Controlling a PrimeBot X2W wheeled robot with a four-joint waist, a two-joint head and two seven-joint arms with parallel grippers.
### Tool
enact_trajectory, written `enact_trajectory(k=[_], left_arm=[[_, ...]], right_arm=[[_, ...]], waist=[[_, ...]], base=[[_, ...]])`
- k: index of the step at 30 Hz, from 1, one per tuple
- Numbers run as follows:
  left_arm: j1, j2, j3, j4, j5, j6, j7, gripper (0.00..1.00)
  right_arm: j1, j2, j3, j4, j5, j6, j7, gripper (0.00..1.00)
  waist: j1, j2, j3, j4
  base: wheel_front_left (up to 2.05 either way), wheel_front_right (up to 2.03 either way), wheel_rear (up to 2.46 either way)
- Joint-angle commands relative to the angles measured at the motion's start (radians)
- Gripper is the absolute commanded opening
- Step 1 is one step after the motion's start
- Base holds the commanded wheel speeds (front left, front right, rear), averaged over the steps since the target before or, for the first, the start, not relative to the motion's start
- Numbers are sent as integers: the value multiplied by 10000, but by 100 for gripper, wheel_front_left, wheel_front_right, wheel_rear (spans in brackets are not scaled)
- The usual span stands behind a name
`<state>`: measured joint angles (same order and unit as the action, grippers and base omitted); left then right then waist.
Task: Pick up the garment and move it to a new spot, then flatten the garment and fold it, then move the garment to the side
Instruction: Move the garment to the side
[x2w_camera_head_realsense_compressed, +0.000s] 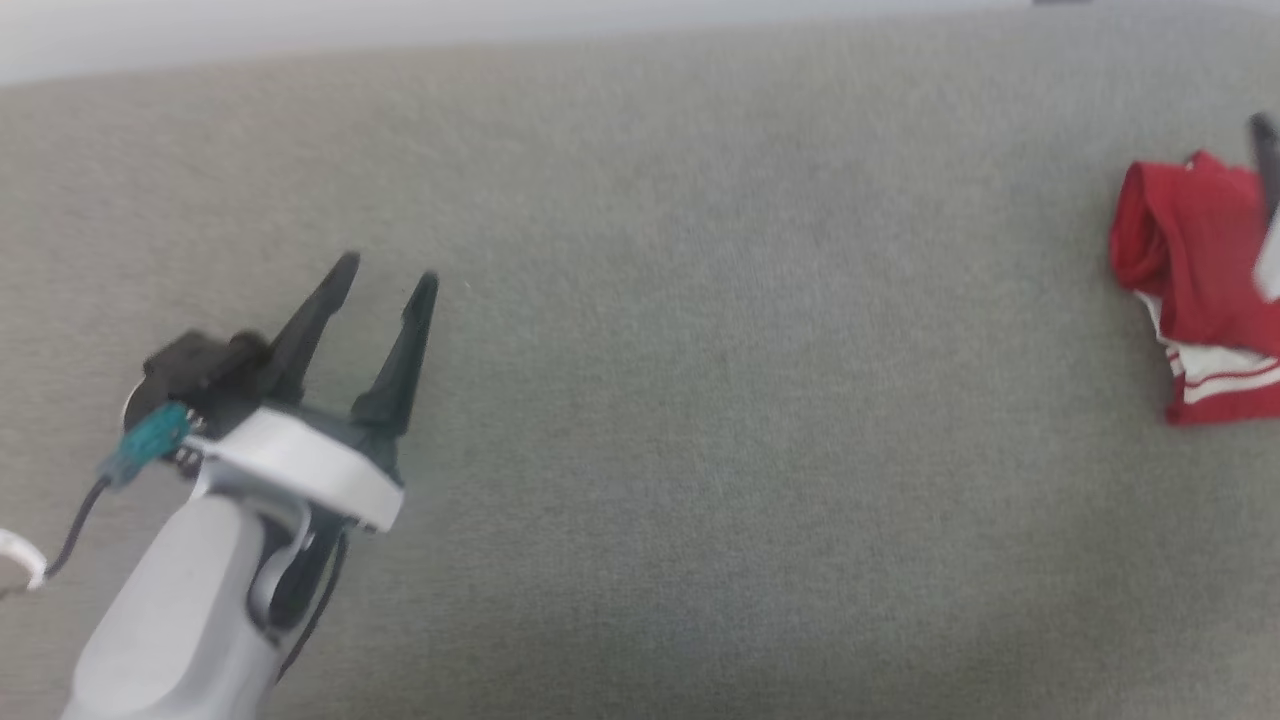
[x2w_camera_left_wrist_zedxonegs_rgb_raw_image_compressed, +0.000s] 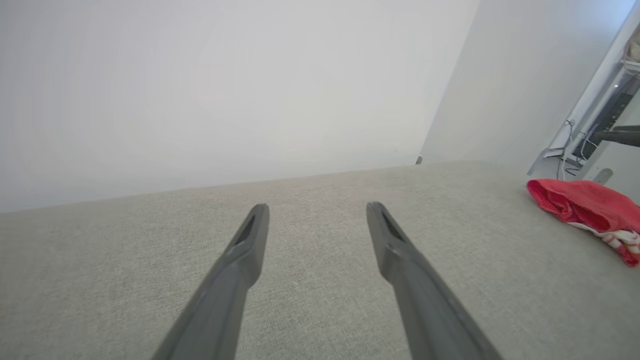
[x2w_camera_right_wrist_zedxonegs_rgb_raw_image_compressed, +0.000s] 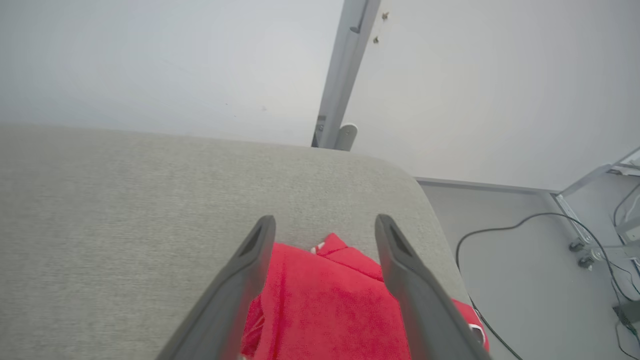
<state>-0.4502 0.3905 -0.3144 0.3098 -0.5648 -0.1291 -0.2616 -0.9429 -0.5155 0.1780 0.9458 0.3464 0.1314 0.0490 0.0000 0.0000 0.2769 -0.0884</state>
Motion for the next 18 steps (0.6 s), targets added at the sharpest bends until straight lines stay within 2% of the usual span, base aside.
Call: enact_trajectory(k=[1,10,18], left_arm=[[244,143,130,-66,76,-14,-44,100],[1873,176,1338,-512,648,-14,-44,100],[3053,213,2201,-701,835,-14,-44,100]], right_arm=[[274,152,47,-66,-12,-13,-223,100],[1661,954,-189,-339,-25,-13,-1633,100],[2996,1325,-505,-691,-134,-13,-2566,100]], waist=[[0,0,-505,220],[0,0,-1736,537],[0,0,-2365,755]], base=[[0,0,0],[0,0,0],[0,0,0]])
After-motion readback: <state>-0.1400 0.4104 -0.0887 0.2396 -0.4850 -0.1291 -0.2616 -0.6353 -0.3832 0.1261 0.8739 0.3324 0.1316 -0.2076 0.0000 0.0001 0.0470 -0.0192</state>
